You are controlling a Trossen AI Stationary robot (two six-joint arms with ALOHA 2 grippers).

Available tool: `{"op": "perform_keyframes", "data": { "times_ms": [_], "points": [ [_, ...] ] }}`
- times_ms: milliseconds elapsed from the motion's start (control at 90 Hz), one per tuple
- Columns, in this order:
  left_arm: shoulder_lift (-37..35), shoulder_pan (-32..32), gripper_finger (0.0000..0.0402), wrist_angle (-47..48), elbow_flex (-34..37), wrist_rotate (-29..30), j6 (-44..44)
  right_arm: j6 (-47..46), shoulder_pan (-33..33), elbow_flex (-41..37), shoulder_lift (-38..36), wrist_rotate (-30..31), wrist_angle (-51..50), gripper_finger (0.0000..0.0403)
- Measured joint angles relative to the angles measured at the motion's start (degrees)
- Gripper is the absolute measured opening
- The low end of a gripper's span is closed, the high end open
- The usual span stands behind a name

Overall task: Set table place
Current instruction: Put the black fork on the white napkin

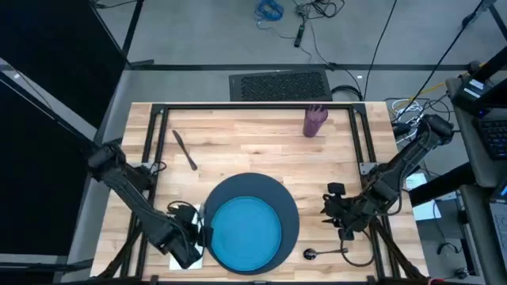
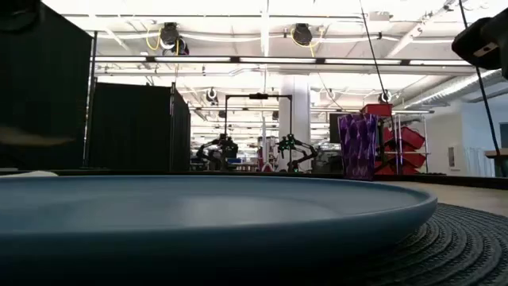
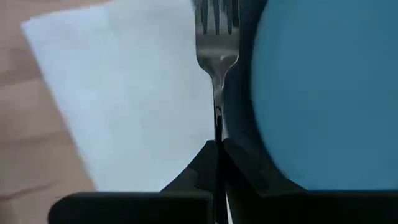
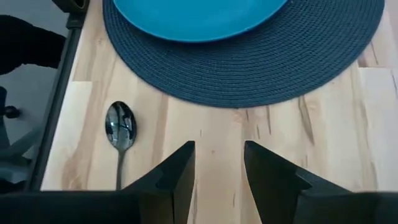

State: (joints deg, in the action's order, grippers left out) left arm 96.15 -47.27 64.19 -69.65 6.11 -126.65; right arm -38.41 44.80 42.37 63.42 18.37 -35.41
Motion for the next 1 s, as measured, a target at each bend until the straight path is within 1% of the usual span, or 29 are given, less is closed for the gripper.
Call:
{"op": "perform_keyframes", "data": {
  "times_ms": [78, 178, 267, 378, 622, 1000],
  "points": [
    [0.8, -0.6, 0.0000, 1.9, 0.0, -3.4, -0.5, -0.2, 0.0, 0.0, 0.0, 0.0, 0.7, 0.0125],
    [0.8, -1.7, 0.0000, 3.9, 0.0, -5.5, -0.9, -0.1, 0.0, 0.0, 0.0, 0.0, 1.3, 0.0125],
    [0.8, -2.0, 0.0000, 3.6, 0.0, -6.8, -1.3, -0.1, 0.0, 0.0, 0.0, 0.0, 1.5, 0.0125],
    [1.6, -1.8, 0.0000, 3.8, 0.0, -7.0, -1.4, 0.3, -0.1, 0.0, 0.0, 0.5, 1.8, 0.0125],
    [6.0, -1.1, 0.0000, 5.8, 0.0, -7.2, -1.1, 1.4, -0.6, 0.0, 0.0, 1.2, 1.9, 0.0125],
    [10.4, -0.3, 0.0000, -0.2, 0.0, -7.2, -0.6, 1.6, -0.6, 0.0, 0.0, 1.2, 2.0, 0.0125]
  ]
}}
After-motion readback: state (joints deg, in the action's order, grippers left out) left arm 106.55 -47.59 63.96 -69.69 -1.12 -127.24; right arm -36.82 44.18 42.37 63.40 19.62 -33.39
